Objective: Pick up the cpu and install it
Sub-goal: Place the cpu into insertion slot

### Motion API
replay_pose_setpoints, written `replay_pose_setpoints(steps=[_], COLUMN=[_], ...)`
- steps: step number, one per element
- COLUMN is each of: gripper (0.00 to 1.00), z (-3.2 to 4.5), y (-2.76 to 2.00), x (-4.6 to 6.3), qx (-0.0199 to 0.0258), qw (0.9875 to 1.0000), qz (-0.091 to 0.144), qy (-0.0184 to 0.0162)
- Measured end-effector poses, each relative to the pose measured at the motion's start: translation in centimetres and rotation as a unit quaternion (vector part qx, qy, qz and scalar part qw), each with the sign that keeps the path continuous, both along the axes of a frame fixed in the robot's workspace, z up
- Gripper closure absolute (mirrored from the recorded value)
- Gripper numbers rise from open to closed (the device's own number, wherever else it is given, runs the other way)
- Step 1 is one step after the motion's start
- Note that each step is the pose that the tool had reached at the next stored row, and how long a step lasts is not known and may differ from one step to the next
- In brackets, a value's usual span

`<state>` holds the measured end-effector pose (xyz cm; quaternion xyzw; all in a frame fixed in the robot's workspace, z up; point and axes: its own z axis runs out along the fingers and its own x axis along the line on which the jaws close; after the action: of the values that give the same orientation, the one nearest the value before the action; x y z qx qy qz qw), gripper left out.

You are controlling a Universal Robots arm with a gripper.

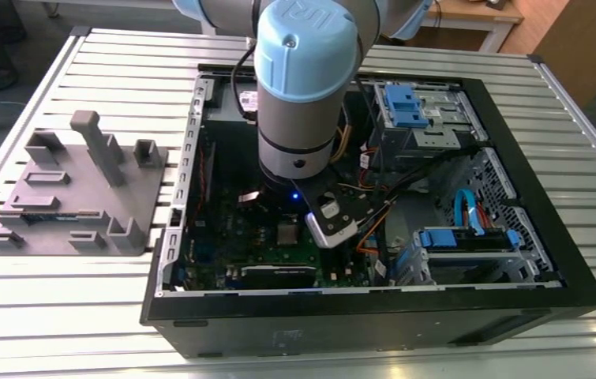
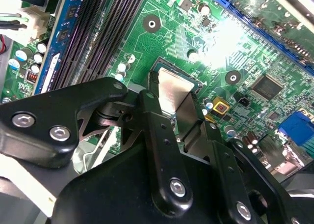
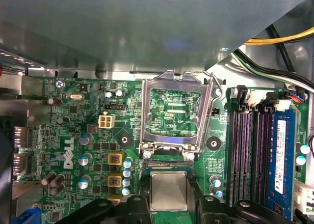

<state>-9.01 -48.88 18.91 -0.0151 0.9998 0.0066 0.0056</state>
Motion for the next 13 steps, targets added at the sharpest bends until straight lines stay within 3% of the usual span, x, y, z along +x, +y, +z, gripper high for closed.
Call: replay_pose_setpoints(steps=[13], gripper=[0.61], z=[-0.06], y=[0.01], x=[0.01], qx=[0.0004], qw=[1.0000], qz=[0.000], qy=[-0.0003])
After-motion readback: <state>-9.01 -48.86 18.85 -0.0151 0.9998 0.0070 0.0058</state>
